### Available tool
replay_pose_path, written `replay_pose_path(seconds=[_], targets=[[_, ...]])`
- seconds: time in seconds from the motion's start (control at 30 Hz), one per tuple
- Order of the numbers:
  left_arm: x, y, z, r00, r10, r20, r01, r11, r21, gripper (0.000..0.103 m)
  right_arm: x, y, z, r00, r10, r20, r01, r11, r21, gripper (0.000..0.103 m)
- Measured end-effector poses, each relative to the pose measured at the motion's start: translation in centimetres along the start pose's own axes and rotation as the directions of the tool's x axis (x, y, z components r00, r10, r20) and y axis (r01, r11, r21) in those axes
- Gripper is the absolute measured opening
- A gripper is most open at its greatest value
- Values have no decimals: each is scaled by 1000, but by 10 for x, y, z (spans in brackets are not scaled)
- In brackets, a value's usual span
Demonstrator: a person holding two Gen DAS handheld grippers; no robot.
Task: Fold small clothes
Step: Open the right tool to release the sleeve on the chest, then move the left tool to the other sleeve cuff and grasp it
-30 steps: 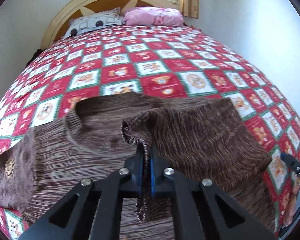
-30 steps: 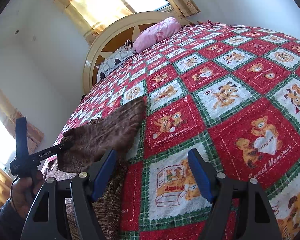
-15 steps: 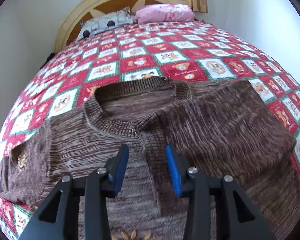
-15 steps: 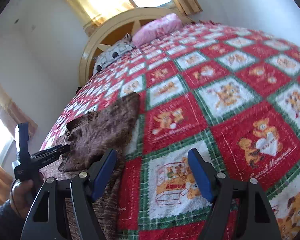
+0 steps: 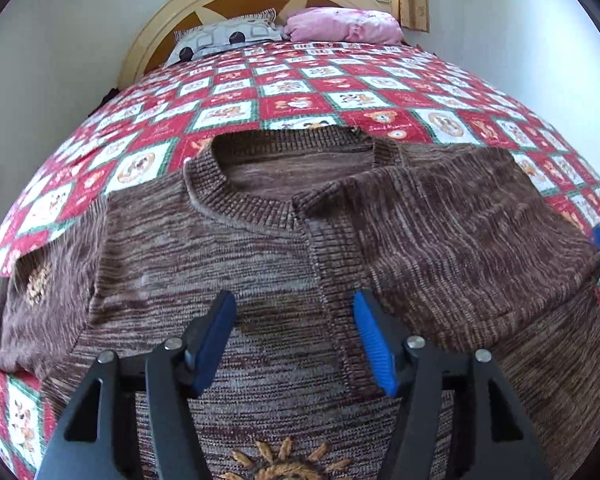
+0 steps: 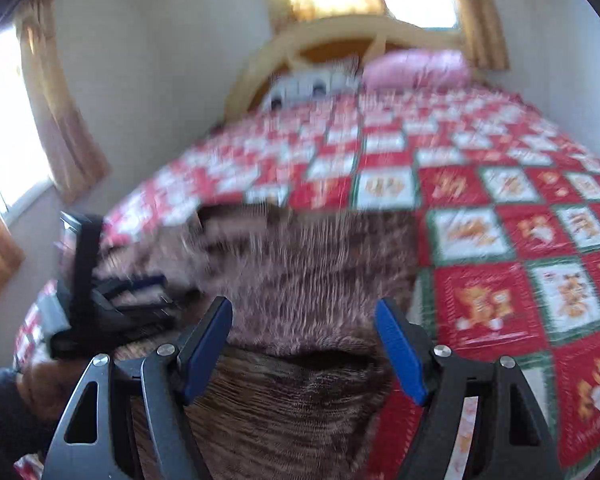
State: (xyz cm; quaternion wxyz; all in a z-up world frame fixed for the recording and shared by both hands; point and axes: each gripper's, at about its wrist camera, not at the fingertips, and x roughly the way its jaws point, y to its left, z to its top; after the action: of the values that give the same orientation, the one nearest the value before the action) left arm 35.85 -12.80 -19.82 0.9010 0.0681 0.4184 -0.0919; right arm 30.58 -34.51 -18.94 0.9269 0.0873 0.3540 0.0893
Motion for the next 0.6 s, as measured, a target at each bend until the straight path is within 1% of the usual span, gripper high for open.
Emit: replay_pose_path(seconds=[0.03, 0.07, 0.1, 0.17, 0.23, 0.3, 0.33, 0.4, 0.47, 0.53, 0.6], targets=[[0, 3, -1, 1000, -4, -2, 4, 1000, -15, 72, 15, -2, -5, 997, -5, -81, 6, 1000, 12, 75], [0, 6, -2, 1000, -9, -5, 9, 999, -34, 73, 21, -4, -10, 992, -1, -124, 3, 1000, 16, 75], [0, 7, -3, 1000, -18, -5, 18, 999, -44, 74, 19, -1, -14, 994, -9, -113, 8, 1000, -8, 75], [0, 10, -5, 999, -34, 0, 34, 998, -55, 74, 15, 3, -17, 992, -22, -124, 18, 999, -36, 75], [0, 10, -5, 999, -41, 2, 41, 997, -58, 74, 12, 11, -17, 988, -62, -143, 50, 995, -83, 75], [0, 11, -5, 999, -48, 4, 48, 997, -65, 75, 6, 17, -12, 984, -102, -143, 87, 990, -108, 75], [0, 12, -6, 999, -51, 5, 51, 996, -68, 76, 0, 18, -6, 988, -96, -120, 85, 992, -89, 75], [0, 15, -6, 998, -60, 8, 60, 995, -81, 76, -7, 21, 5, 997, -46, -61, 44, 998, -34, 75], [-1, 18, -7, 998, -63, 10, 63, 994, -93, 76, -3, 28, 11, 998, -44, -47, 43, 999, -24, 75], [-1, 20, -7, 998, -63, 12, 63, 993, -104, 76, 18, 36, 7, 991, -72, -109, 67, 996, -52, 75], [-2, 21, -7, 998, -65, 14, 66, 991, -113, 76, 37, 32, -9, 979, -104, -177, 98, 994, -42, 75]])
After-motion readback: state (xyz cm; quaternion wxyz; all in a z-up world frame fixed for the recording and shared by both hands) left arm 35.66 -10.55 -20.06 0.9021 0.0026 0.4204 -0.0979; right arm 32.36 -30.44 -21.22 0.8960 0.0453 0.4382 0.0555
